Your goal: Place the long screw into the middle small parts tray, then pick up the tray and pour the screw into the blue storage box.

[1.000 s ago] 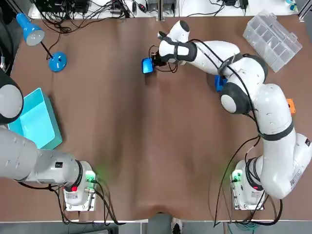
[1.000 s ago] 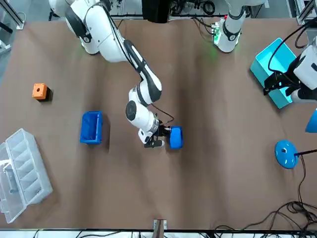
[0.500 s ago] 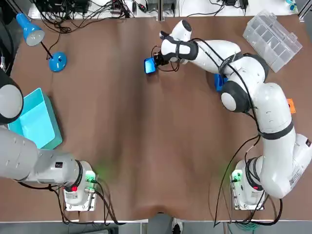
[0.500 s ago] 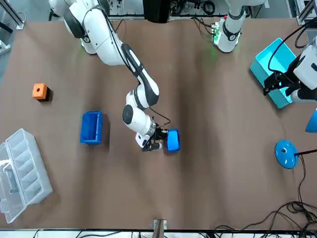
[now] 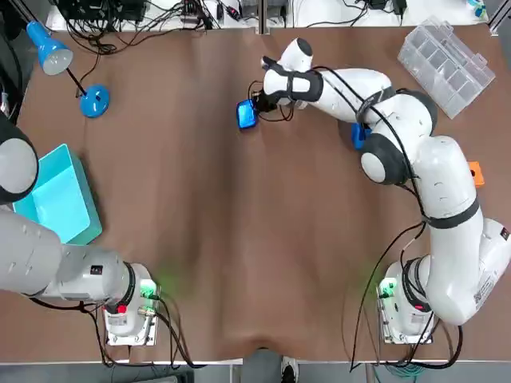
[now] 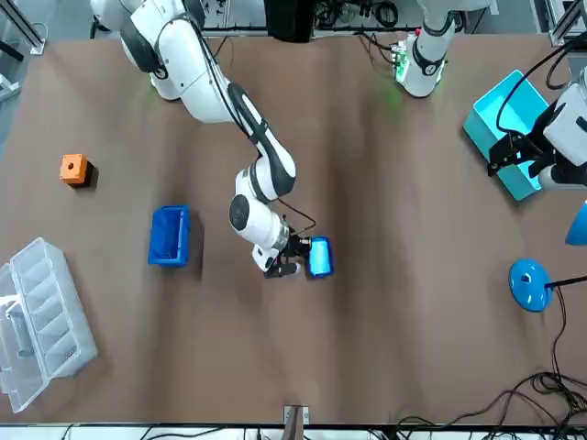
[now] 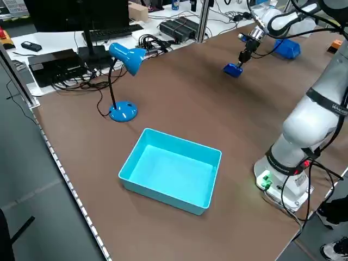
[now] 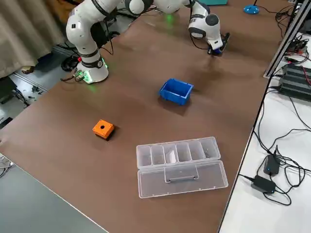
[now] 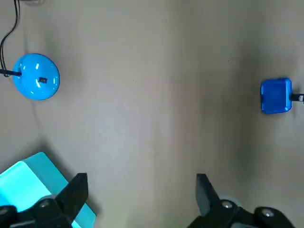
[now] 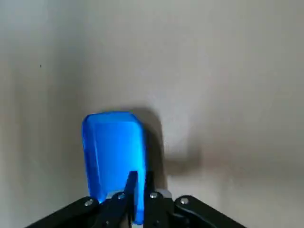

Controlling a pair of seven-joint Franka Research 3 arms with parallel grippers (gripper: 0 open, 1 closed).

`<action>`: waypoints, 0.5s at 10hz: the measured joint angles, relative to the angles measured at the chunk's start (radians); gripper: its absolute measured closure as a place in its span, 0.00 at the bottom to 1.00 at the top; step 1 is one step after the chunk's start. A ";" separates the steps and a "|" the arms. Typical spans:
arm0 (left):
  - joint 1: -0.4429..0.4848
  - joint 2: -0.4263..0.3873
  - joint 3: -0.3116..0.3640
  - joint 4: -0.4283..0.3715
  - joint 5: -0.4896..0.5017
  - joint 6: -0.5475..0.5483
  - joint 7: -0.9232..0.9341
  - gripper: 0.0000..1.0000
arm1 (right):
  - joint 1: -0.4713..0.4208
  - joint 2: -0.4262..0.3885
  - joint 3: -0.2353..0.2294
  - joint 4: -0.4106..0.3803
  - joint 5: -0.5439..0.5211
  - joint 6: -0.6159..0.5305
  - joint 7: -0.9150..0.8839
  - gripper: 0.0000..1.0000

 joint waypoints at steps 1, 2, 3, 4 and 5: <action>0.000 0.000 0.000 0.000 0.000 0.000 0.000 0.00 | -0.003 0.000 0.000 0.000 0.000 0.000 0.000 0.70; 0.000 0.000 0.000 0.000 0.000 0.000 0.000 0.00 | -0.008 -0.001 -0.002 0.001 0.000 -0.001 0.000 0.54; 0.000 0.000 0.000 0.000 0.000 0.000 0.000 0.00 | -0.019 -0.008 -0.006 0.002 -0.001 -0.019 -0.002 0.52; 0.000 0.000 0.000 0.000 0.000 0.000 0.000 0.00 | -0.039 -0.023 -0.019 0.007 -0.016 -0.076 -0.031 0.49; 0.000 0.000 0.000 0.000 0.000 0.000 0.000 0.00 | -0.063 -0.054 -0.047 0.013 -0.046 -0.167 -0.073 0.48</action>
